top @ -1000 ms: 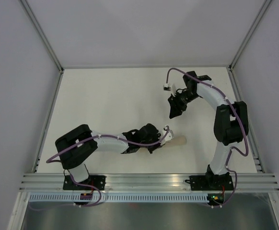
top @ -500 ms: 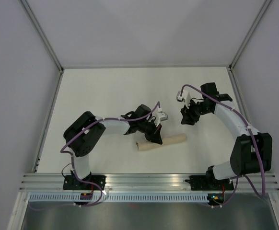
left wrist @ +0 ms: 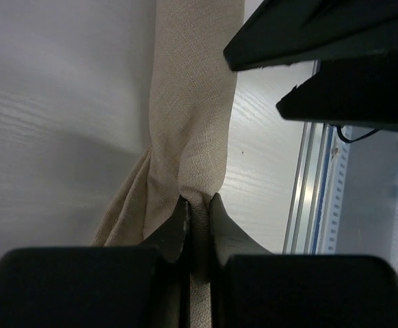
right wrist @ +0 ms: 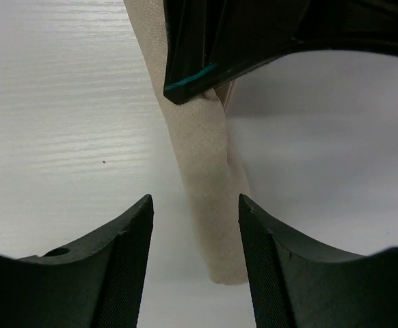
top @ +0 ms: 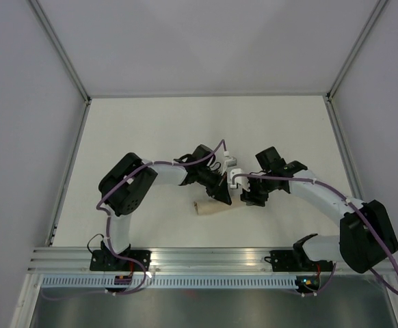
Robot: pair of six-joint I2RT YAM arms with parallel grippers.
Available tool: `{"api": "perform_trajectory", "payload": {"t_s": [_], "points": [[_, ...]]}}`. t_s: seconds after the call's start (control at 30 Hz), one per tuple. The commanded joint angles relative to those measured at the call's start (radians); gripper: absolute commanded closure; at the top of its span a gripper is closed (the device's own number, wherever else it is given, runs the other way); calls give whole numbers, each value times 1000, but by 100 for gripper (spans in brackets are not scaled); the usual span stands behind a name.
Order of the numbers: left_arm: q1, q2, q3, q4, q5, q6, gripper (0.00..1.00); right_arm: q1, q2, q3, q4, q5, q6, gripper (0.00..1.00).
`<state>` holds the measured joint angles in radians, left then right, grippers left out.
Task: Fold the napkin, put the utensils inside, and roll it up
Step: Roll the napkin at the center of the board.
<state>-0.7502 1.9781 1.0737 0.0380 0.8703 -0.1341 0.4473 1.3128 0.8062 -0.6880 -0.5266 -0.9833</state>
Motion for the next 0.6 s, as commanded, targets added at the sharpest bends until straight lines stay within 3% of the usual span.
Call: {"api": "perform_trajectory", "payload": {"t_s": [0.0,0.4,0.5,0.53,0.57], "points": [[9,36,19,-32,-8,-24,98,53,5,-35,156,82,23,41],[34,62,55,-79,-5,-18,98,114,163,-48,263,163,28,44],[40,59,61,-84,-11,-18,98,114,207,-38,268,175,21,56],[43,57,65,-92,-17,-18,97,114,229,-33,251,174,21,71],[45,56,65,-92,-22,-16,96,113,241,-13,240,171,20,77]]}}
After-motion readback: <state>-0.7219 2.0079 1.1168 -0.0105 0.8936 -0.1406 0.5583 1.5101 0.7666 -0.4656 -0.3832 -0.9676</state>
